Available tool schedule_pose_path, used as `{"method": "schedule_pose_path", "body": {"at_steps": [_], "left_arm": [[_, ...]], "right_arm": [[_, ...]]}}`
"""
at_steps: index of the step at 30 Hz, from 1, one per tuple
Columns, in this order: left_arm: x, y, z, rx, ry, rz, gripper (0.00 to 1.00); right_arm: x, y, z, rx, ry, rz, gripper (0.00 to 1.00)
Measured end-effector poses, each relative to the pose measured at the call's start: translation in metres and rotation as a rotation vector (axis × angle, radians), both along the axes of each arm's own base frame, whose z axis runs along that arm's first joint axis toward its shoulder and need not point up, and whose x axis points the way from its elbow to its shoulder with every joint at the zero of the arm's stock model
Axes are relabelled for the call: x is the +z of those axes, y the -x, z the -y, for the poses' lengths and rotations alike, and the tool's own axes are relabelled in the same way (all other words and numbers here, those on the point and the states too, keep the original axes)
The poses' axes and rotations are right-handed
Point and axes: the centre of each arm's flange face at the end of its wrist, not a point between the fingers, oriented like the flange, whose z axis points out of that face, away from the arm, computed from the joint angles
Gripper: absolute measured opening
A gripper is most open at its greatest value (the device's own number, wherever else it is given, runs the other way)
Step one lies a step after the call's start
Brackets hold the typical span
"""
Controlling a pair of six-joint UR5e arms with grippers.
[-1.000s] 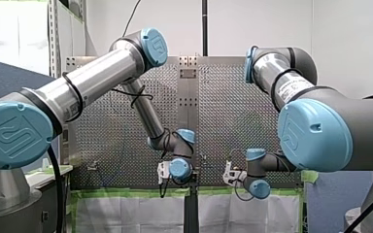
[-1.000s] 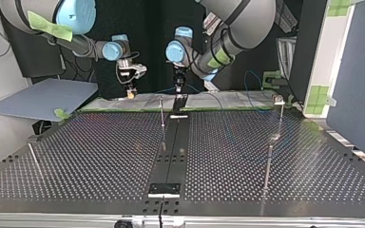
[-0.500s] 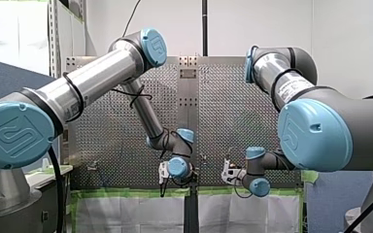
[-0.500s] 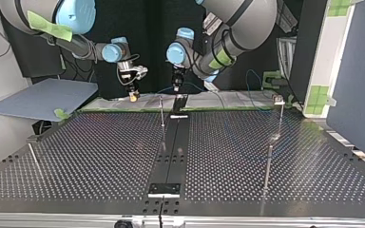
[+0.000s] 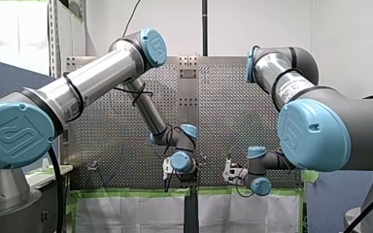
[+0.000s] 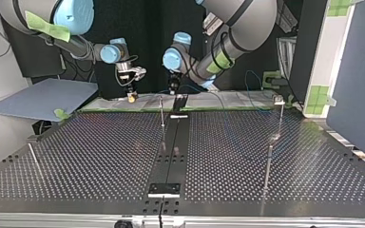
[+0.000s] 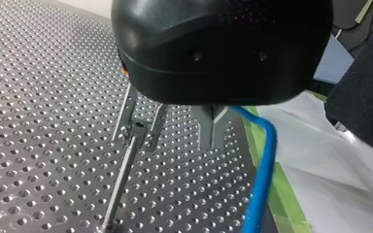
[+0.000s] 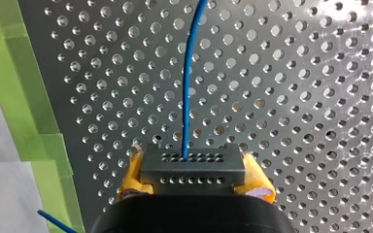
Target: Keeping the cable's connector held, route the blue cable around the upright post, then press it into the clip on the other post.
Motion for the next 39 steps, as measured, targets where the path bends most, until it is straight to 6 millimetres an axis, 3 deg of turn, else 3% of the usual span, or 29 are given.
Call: {"method": "schedule_pose_path", "body": {"at_steps": [6,14,18,33,39], "left_arm": [[0.006,-0.006,0.005,-0.003,0.004,0.005,0.00],[0.011,-0.014,0.006,0.002,0.005,0.006,0.00],[0.012,-0.018,0.005,0.006,0.003,0.002,0.00],[0.002,-0.025,0.000,0.012,-0.011,-0.018,0.00],[0.002,-0.028,-0.003,0.011,-0.009,-0.019,0.00]], "right_arm": [[0.005,0.002,0.004,-0.005,0.004,0.007,0.00],[0.041,0.000,0.016,-0.010,0.016,0.021,0.00],[0.049,-0.002,0.019,-0.009,0.010,0.020,0.00],[0.047,-0.007,0.016,-0.002,-0.024,0.000,0.00],[0.033,-0.007,0.012,-0.005,-0.041,-0.015,0.00]]}}
